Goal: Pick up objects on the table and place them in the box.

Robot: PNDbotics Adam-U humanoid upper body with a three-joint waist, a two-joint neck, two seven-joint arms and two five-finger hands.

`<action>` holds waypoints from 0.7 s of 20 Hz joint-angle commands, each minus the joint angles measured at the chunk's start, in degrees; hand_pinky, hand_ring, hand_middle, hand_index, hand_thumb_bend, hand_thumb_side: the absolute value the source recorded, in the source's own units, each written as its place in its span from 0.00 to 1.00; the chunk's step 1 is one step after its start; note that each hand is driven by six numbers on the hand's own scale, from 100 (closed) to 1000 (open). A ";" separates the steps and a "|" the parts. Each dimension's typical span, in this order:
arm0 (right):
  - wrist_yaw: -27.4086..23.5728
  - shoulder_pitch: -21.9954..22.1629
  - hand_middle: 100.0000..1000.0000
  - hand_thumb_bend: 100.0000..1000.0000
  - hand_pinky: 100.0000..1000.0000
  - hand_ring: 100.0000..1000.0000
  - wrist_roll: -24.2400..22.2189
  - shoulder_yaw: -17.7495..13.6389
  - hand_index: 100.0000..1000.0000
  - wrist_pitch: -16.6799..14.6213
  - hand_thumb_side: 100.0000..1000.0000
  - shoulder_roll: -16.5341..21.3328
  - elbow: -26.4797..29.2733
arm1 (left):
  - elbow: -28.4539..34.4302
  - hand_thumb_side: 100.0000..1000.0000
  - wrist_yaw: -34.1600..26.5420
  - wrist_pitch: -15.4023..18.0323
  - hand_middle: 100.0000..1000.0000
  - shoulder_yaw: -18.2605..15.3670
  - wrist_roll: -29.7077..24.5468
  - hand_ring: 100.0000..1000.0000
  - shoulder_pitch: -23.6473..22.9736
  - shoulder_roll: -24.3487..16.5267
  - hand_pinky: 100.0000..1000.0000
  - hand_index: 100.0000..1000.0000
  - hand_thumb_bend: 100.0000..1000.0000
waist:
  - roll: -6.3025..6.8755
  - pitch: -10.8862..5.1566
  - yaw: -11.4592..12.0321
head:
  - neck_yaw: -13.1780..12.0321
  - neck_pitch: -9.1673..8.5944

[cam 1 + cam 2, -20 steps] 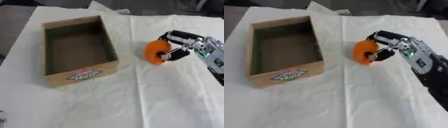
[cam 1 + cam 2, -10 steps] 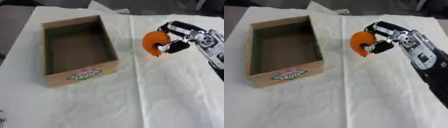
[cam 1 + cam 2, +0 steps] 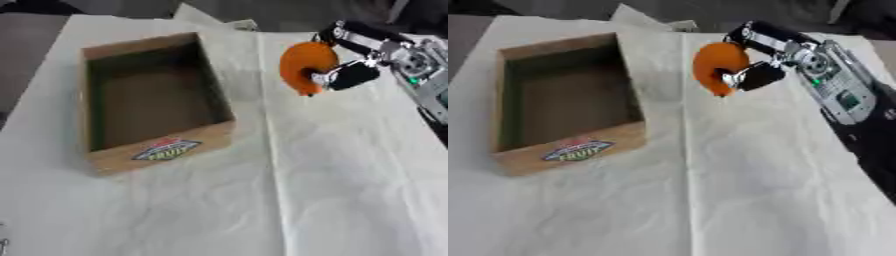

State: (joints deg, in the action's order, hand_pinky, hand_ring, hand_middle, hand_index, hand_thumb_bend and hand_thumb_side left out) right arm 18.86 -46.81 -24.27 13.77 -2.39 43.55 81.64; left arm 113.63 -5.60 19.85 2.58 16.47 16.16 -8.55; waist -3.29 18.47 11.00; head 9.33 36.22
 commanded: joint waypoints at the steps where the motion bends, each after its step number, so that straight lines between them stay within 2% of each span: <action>1: -0.37 -1.24 0.29 0.00 0.78 0.74 0.34 -0.99 0.61 -0.11 0.11 2.30 1.29 | 0.96 0.96 -0.26 0.00 0.59 0.00 -0.14 0.46 0.55 -0.85 0.34 0.66 0.00 | 0.22 -1.38 0.03 | 0.21 0.29; 3: -0.29 -1.37 0.30 0.00 0.78 0.74 0.42 -1.05 0.61 -0.19 0.12 2.18 1.40 | 0.96 0.95 -0.30 0.01 0.59 0.07 -0.19 0.46 0.60 -0.89 0.34 0.66 0.00 | 0.22 -1.49 0.15 | 0.81 0.29; 6: 1.38 -4.07 0.31 0.00 0.78 0.73 2.02 -0.92 0.61 -1.66 0.12 0.18 3.83 | 0.96 0.95 -0.80 -0.08 0.59 0.68 -0.64 0.46 0.37 -1.15 0.34 0.66 0.00 | -0.04 -2.53 1.32 | 2.83 0.85; 9: 3.70 -7.85 0.31 0.00 0.78 0.73 3.22 -0.15 0.61 -2.21 0.13 -2.76 4.36 | 0.96 0.95 -1.13 -0.01 0.59 0.70 -0.85 0.46 0.39 -1.26 0.34 0.66 0.00 | -0.10 -2.71 1.64 | 3.41 0.74; 13: 6.97 -13.17 0.30 0.00 0.78 0.73 3.87 0.27 0.60 -2.25 0.13 -7.85 2.18 | 0.96 0.95 -1.43 0.13 0.59 0.65 -0.94 0.46 0.66 -1.31 0.35 0.67 0.00 | -0.13 -2.65 1.98 | 4.15 0.54; 14: 7.78 -14.48 0.30 0.00 0.78 0.73 4.01 0.37 0.60 -2.22 0.18 -9.11 1.26 | 0.96 0.95 -1.47 0.19 0.59 0.60 -0.92 0.46 0.74 -1.35 0.35 0.67 0.00 | -0.15 -2.62 1.95 | 4.23 0.51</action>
State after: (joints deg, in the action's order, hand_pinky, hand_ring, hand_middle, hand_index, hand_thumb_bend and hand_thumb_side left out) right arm 25.44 -59.80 -20.71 14.57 -4.61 34.78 83.08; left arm 113.63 -7.01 19.90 3.27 15.71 16.18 -8.79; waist -3.65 16.93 12.97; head 13.28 36.72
